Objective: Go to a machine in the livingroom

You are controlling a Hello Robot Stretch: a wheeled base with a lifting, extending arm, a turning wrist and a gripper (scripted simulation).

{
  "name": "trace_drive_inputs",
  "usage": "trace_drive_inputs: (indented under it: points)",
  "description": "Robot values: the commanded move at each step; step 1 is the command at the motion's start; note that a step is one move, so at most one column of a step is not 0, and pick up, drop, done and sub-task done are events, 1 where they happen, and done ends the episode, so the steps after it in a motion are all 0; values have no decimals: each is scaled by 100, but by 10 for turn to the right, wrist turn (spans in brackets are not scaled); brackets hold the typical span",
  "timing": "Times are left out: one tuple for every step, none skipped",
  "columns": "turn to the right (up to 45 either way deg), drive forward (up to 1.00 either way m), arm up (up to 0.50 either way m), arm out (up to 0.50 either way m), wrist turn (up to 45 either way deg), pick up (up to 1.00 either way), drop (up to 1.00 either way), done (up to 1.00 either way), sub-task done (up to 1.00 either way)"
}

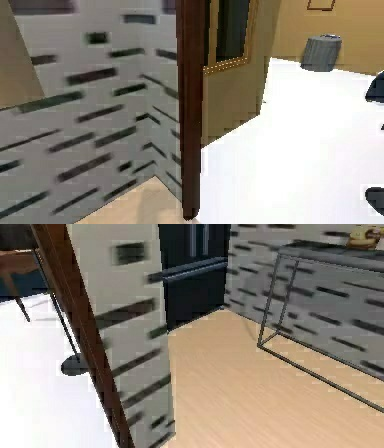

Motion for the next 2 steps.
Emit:
trace_drive_inputs:
  points:
    - [330, 0, 0, 0, 0, 0, 0, 0, 0]
    - [30, 0, 0, 0, 0, 0, 0, 0, 0]
